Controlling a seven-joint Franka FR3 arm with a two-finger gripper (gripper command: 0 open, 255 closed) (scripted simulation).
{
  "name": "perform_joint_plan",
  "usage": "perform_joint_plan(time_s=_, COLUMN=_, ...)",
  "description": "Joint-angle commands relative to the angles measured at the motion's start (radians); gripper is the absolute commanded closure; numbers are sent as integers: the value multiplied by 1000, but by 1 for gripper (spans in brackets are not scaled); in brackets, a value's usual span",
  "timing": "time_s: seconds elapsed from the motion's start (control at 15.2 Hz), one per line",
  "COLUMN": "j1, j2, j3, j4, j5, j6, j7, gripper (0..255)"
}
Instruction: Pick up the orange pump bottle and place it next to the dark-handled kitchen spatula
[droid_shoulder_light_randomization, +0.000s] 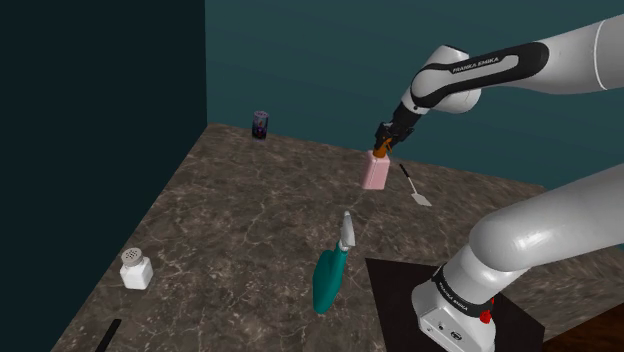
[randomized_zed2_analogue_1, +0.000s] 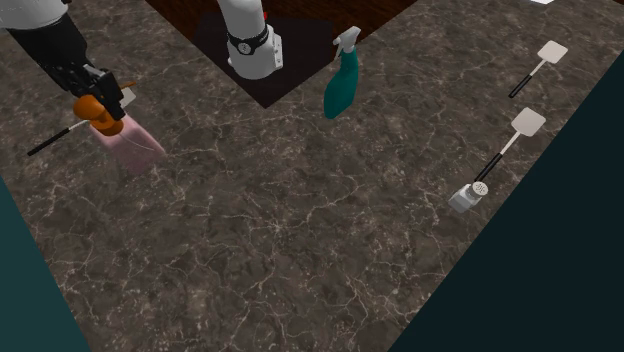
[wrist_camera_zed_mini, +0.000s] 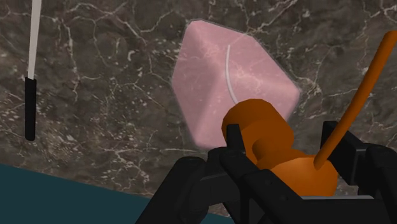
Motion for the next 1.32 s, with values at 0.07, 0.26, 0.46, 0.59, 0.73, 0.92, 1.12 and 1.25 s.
perform_joint_plan(time_s=0.07, j1=0, j2=1, j3=0, j4=-1, j5=0, j6=3, j7=0, gripper=255)
perform_joint_plan(time_s=0.26, j1=0, j2=1, j3=0, j4=-1, j5=0, j6=3, j7=0, gripper=255)
perform_joint_plan(time_s=0.46, j1=0, j2=1, j3=0, j4=-1, j5=0, j6=3, j7=0, gripper=0)
perform_joint_plan(time_s=0.59, j1=0, j2=1, j3=0, j4=-1, j5=0, j6=3, j7=0, gripper=0)
perform_joint_plan(time_s=0.73, j1=-3, j2=-24, j3=2, j4=13, j5=-4, j6=-36, j7=3, gripper=0)
perform_joint_plan(time_s=0.92, j1=-11, j2=-86, j3=6, j4=59, j5=-14, j6=-144, j7=10, gripper=0)
perform_joint_plan(time_s=1.12, j1=-11, j2=-86, j3=6, j4=59, j5=-14, j6=-144, j7=10, gripper=0)
perform_joint_plan(time_s=1.25, j1=-11, j2=-86, j3=6, j4=59, j5=-14, j6=-144, j7=10, gripper=0)
